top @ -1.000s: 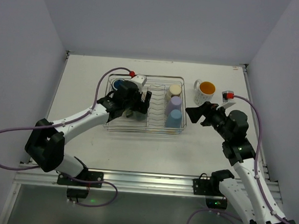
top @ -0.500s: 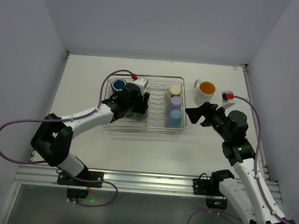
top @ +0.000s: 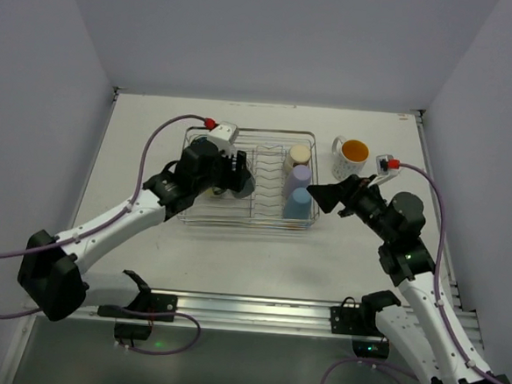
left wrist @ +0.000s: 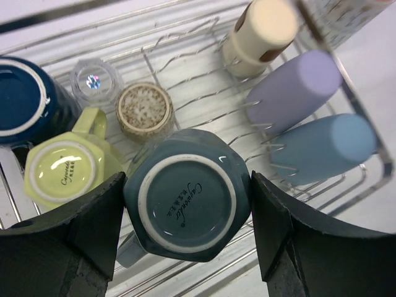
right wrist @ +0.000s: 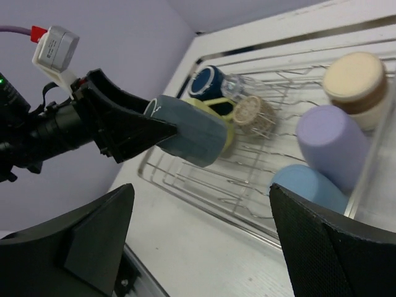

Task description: Unload the cups from the dish rack

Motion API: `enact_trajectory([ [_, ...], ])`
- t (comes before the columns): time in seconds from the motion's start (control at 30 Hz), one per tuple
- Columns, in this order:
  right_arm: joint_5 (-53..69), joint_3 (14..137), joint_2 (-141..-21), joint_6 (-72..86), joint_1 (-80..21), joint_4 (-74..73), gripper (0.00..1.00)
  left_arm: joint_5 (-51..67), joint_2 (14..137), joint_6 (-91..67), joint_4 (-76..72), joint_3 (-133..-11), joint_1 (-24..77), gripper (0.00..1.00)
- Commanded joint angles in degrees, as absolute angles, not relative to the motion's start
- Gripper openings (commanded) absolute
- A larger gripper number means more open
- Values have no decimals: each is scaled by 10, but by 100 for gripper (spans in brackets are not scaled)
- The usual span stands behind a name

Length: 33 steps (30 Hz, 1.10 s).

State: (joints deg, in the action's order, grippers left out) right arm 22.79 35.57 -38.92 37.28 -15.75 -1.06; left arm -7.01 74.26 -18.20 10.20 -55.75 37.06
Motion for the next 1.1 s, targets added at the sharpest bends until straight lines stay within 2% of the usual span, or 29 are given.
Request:
enact_trajectory([
  [0.0,273,331,-388,445,-187,113,93,-48,666,-220,48,-590,372,0],
  [0.17,266,301,-404,468,-256,205,92,37,593,-300,-13,-559,371,0],
  [0.37,268,273,-416,500,-277,279,89,112,533,-414,-110,-493,372,0],
  [0.77,258,301,-472,534,-360,345,82,207,530,-544,-303,-406,371,0],
  [0.87,253,301,-486,547,-374,384,79,217,532,-561,-337,-394,371,0],
  [0.97,249,301,-511,580,-388,460,70,221,533,-565,-345,-383,372,2],
  [1.0,247,302,-519,586,-390,474,68,221,533,-564,-346,-380,372,6],
  [1.07,243,303,-535,596,-396,499,56,221,529,-563,-346,-374,372,18],
])
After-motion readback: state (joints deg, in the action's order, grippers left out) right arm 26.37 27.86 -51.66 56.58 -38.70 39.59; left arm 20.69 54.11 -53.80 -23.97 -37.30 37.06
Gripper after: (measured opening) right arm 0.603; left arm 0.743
